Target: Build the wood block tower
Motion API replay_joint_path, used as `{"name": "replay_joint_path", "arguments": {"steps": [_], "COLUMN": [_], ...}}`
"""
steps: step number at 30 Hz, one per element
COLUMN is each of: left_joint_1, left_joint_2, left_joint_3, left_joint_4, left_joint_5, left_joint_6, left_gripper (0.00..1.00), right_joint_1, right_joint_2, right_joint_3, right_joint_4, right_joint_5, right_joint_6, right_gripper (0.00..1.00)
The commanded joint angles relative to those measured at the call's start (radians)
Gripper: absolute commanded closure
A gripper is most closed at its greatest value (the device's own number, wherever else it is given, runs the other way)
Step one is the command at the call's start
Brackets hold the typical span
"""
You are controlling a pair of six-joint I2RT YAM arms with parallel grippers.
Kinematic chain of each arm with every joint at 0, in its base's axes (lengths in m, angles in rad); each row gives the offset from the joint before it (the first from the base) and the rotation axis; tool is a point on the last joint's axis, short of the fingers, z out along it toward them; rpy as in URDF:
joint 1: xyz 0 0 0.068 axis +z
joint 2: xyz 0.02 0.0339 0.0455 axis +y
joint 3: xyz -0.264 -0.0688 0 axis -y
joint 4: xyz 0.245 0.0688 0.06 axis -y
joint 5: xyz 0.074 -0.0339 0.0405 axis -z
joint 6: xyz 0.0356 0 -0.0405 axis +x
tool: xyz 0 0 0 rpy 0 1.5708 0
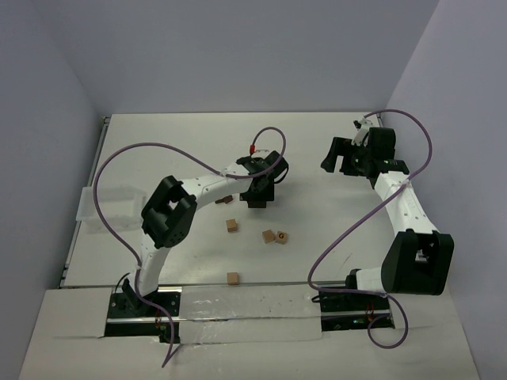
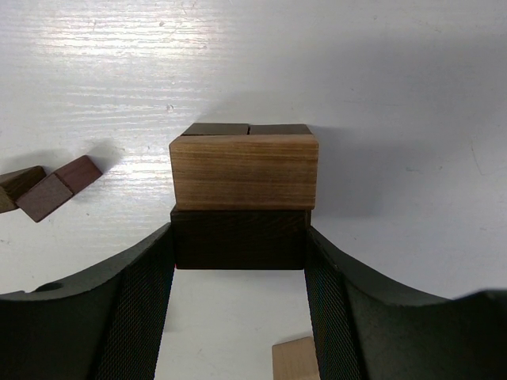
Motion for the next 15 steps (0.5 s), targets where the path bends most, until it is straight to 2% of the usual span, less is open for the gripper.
{"name": "replay_joint_path", "arguments": {"steps": [1,5,7,11,15], "left_joint_1": [0.005,0.005,0.005,0.005,0.005], "left_joint_2": [0.015,0.017,0.019,0.018,0.015], "left_joint_3": [0.047,0.051,0.053,0.050,0.048], "left_joint_4": [0.012,0.012,0.014,0.016,0.016], "left_joint_5": [0.019,0.028,0.031,0.036,0.038], "left_joint_6": [0.012,0.016,0.020,0.024,0.029], "left_gripper": [0.42,0.35,0.27,0.19,0.16], "right_joint_1": [0.009,0.007,0.008,0.009,0.009], "right_joint_2": [-0.011,-0.008,-0.008,-0.010,-0.010], "right_joint_3": [0.027,0.031,0.031,0.030,0.033], "right_joint_4": [0.028,0.026,0.026,0.028,0.026], "right_joint_5": [-0.011,-0.011,-0.011,-0.011,-0.011], "right_joint_6": [0.008,0.009,0.008,0.008,0.006], "right_gripper": [0.05,0.05,0.05,0.05,0.05]}}
